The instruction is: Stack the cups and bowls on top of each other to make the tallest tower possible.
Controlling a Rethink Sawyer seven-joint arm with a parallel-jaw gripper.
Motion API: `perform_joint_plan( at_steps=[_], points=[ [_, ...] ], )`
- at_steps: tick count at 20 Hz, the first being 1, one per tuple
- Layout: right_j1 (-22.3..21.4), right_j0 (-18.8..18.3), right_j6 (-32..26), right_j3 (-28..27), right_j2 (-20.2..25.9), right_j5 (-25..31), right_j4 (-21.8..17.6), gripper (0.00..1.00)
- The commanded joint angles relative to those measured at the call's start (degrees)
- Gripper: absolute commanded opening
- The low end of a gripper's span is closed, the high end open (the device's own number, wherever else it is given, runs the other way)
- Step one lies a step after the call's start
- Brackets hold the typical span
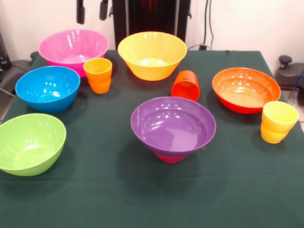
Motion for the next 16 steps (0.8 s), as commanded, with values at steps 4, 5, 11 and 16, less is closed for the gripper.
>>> perform_joint_plan(
  at_steps=[4,5,11,16],
  points=[
    [3.61,-0.71,-8.96,6.35,7.06,-0.45,-0.31,1.0],
    [4.8,-0.99,-8.68,6.27,7.1,-1.0,-1.07,1.0],
    [12.32,-3.11,-9.78,3.68,6.94,-2.2,-4.92,1.0],
    [17.19,-3.09,-9.63,1.99,6.27,-1.25,-8.01,1.0]
  ],
)
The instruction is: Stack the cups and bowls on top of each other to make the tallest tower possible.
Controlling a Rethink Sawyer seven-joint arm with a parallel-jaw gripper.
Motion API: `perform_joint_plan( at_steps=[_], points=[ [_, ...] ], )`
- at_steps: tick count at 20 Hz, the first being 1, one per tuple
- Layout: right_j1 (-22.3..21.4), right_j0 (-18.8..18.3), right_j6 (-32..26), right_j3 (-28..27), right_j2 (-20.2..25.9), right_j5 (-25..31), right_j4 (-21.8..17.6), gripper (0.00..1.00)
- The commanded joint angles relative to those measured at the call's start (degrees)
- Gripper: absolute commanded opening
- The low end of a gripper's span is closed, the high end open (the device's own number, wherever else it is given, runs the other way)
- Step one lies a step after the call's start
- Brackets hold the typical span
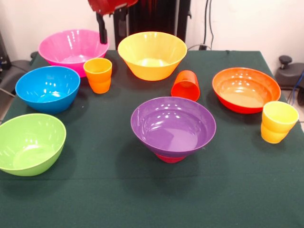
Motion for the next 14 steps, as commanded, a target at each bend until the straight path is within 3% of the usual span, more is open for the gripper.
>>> perform_joint_plan(
  at_steps=[1,5,8,11,14],
  points=[
    [10.34,0.31,-9.23,0.36,1.1,-0.41,-7.26,1.0],
    [12.52,-0.31,-9.32,-0.42,1.77,0.4,-7.11,1.0],
    [17.33,1.27,-5.27,-2.61,-0.12,-1.84,-8.77,1.0],
    [18.3,2.35,-4.9,-3.76,-1.0,-0.85,-10.61,1.0],
    [17.6,0.63,-8.28,-3.91,0.45,1.88,-9.79,1.0]
  ],
)
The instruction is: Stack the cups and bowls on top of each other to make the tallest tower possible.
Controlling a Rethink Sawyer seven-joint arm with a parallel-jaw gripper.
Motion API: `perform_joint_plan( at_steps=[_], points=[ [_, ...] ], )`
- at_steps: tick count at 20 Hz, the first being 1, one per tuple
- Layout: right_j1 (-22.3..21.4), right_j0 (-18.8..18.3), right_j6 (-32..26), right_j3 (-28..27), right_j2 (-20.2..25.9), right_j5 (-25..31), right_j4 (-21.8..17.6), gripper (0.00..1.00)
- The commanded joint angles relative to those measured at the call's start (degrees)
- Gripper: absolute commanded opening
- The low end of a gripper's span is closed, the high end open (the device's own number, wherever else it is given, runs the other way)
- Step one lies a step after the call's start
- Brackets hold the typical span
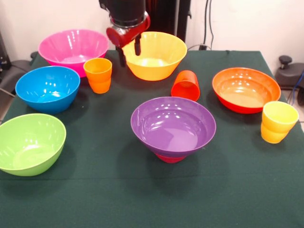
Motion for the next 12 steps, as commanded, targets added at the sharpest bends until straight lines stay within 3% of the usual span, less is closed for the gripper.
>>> perform_joint_plan(
  at_steps=[1,5,7,12],
  points=[
    [2.86,0.29,-9.14,-2.63,1.17,2.55,-4.05,1.0],
    [0.18,-0.98,-11.52,-2.73,1.9,4.54,-4.26,1.0],
    [-1.73,-0.48,-9.86,-4.1,1.16,3.8,-5.16,1.0],
    [-4.53,-2.62,-11.41,-4.85,3.44,3.85,-2.95,1.0]
  ],
)
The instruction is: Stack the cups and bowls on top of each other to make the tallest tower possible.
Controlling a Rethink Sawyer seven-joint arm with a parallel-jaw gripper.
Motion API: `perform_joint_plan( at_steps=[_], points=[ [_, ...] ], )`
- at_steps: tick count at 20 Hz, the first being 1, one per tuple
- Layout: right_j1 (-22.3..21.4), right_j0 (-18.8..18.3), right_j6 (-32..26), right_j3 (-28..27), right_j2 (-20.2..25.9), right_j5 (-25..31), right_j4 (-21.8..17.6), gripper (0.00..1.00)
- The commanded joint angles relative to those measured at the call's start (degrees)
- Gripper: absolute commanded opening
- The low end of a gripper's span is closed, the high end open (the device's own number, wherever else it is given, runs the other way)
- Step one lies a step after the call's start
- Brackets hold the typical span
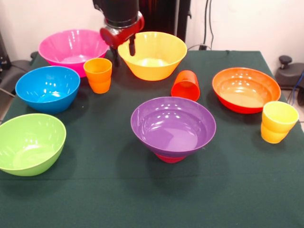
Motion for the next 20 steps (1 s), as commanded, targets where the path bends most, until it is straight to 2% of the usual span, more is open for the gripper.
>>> perform_joint_plan(
  at_steps=[1,5,10,15,20],
  points=[
    [-4.0,-0.91,-11.76,-4.72,3.38,3.77,-2.48,1.0],
    [-4.45,-1.5,-12.16,-4.86,4.48,2.79,-2.79,1.0],
    [-3.79,-1.85,-10.03,-3.58,4.84,-1.25,-4.84,1.0],
    [-1.64,2.64,-4.3,-4.5,1.42,-2.32,-9.11,1.0],
    [-0.61,5.63,-0.62,-4.93,-0.28,-3.62,-12.89,1.0]
  ],
)
